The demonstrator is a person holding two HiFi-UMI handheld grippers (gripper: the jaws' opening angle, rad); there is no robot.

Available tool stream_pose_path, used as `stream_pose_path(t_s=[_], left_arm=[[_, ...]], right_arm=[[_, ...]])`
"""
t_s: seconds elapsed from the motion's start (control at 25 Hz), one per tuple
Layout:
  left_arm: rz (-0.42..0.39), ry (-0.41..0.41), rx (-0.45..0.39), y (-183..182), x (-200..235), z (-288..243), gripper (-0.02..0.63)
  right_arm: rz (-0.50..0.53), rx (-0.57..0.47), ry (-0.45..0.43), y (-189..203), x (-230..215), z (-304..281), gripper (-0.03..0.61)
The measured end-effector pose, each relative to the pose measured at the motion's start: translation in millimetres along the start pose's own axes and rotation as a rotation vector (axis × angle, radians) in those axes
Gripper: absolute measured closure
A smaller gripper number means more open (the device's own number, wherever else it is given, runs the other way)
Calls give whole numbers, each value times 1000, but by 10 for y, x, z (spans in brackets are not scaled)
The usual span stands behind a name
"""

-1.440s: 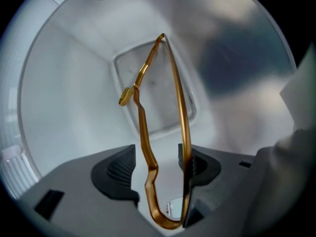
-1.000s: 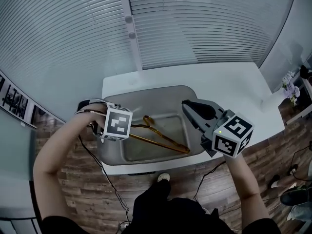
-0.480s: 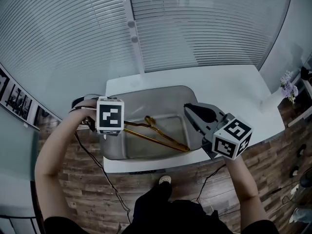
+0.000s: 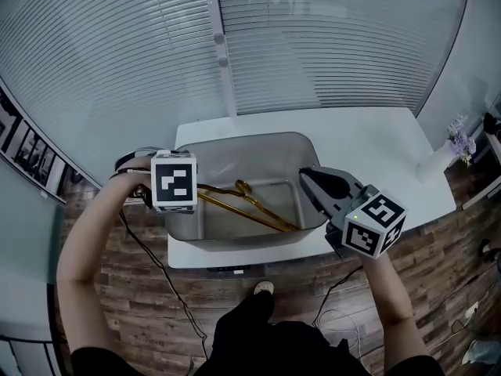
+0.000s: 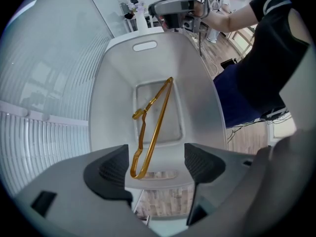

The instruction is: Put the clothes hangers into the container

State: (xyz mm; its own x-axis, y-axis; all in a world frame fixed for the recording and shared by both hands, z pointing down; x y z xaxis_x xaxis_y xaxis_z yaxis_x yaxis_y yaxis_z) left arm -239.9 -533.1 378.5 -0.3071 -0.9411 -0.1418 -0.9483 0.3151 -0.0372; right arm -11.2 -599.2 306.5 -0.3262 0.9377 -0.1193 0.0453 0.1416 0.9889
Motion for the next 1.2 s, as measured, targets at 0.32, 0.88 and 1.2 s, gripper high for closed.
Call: stream_pose_path(t_s=[0.32,0.88,1.2], left_arm=[[144,-92,-128,-69,-101,174,261],[425,-471,-356,-104,-156,374,376],[584,-605,-624,-291,-455,616,413]], right_arm=[[2,-3,-2,28,203,173,551],[-18,-27,20,200,609,567,551],[-25,-33,73,409,806,815,551]])
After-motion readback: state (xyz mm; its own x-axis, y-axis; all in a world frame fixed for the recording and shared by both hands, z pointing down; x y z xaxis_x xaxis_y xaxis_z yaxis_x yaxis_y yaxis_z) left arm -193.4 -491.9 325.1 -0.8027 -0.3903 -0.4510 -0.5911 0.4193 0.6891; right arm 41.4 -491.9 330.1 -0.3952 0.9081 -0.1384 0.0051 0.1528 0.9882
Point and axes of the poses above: the fingertips, and each gripper's own axes: z backward along the fingers, x to its left, y out of its underside, the point moved 3 cm from there along z, backward along the fingers
